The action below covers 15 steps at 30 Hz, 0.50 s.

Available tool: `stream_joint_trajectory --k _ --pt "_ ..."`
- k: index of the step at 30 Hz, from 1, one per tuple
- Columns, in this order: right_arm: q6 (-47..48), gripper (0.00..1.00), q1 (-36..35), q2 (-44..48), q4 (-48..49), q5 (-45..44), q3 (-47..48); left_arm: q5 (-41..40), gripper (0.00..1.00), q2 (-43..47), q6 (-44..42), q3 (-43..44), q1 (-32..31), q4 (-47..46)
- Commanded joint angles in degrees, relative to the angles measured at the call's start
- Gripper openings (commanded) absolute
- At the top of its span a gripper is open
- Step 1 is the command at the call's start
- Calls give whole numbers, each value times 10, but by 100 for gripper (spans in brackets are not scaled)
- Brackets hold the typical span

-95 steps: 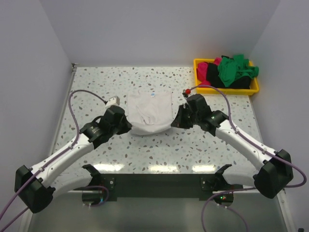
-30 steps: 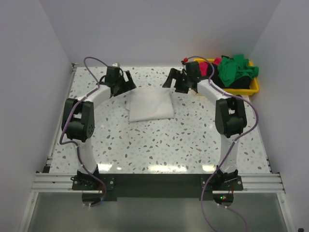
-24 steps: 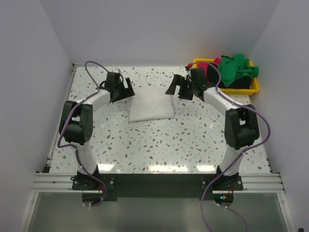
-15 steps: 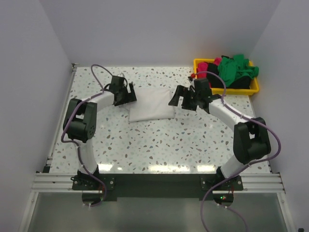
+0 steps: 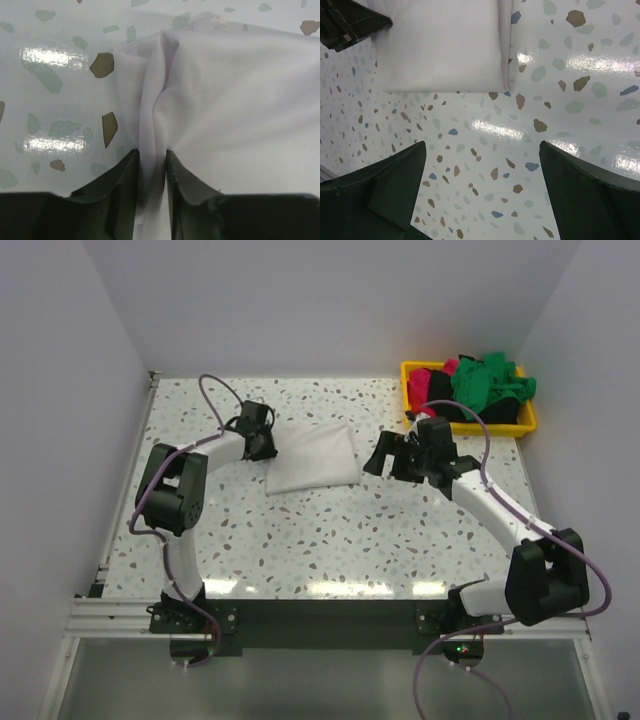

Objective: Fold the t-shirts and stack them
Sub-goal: Neatly place the folded tshirt to the corner

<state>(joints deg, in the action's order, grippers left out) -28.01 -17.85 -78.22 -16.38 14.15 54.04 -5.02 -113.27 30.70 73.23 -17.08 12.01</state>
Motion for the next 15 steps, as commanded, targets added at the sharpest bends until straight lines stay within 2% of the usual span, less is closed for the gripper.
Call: stream_joint_trajectory --k 1,2,3,6,12,15 --pt "13 99 0 28 -15 -32 -13 -46 26 -8 -5 1 -5 33" --pt "14 99 0 31 -15 -28 -17 -52 22 -11 -7 12 -6 39" --pt "15 99 -1 31 -17 -28 -19 -63 14 -12 -11 18 -5 49" --pt "19 99 0 35 -20 -36 -27 -87 0 -24 -33 45 -4 62" --pt "34 99 0 39 -33 -58 -33 -164 0 -35 -133 100 13 74" --pt "38 99 0 44 -34 -71 -37 -177 0 -37 -187 117 32 71"
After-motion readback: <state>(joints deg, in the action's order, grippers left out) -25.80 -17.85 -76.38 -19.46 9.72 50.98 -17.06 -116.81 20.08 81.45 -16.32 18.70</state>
